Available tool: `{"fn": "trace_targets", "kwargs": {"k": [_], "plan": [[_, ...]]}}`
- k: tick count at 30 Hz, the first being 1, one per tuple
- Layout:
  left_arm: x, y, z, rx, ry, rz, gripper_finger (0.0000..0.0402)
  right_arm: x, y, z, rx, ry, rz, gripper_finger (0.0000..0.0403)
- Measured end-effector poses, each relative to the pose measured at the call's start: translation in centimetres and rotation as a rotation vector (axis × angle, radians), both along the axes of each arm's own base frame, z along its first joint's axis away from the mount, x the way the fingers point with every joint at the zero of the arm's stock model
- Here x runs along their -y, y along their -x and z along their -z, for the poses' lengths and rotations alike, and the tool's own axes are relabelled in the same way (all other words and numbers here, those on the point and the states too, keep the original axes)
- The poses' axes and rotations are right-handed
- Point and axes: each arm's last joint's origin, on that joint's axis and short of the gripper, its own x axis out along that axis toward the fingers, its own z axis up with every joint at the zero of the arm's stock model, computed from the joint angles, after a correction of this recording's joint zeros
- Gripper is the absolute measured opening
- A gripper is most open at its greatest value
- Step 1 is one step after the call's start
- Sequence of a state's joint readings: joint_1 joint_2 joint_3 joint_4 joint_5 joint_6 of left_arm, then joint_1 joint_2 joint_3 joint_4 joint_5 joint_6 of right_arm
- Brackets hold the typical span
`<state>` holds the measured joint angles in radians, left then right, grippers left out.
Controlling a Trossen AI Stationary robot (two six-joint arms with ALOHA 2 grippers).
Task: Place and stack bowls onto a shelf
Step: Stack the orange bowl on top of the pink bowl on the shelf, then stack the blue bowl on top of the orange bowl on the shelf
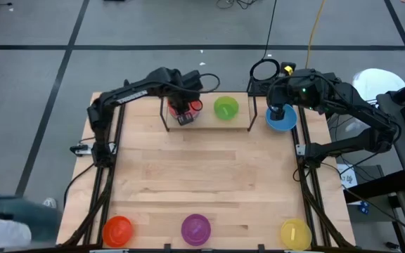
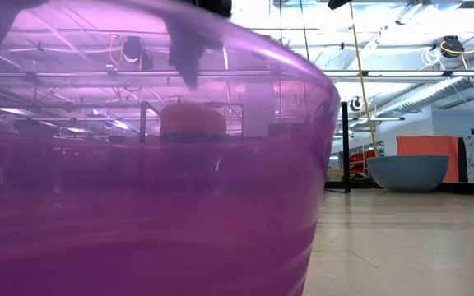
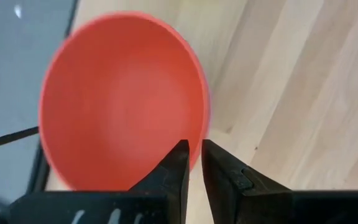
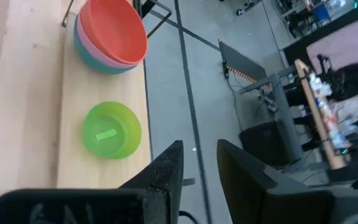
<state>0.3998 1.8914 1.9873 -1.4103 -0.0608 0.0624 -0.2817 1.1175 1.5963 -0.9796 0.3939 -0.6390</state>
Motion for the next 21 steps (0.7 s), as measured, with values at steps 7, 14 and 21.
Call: {"fn": "trace_targets", "kwargs": {"k": [7, 14, 21], "plan": [[1.9, 2.7, -4.6, 0.154, -0.074, -0.019, 0.0051, 0.1, 0.0, 0.1, 0.078, -0.088, 0.111, 0.0093], [3.4, 6.8, -8.6, 0.237, -0.238, -0.079, 0.0051, 0.5, 0.0, 2.3, 0.002, -0.08, 0.284, 0.0093], [4.8, 10.4, -11.5, 0.352, -0.277, -0.113, 0.0051, 0.6, -0.4, 7.5, -0.128, -0.193, 0.396, 0.0093]]}}
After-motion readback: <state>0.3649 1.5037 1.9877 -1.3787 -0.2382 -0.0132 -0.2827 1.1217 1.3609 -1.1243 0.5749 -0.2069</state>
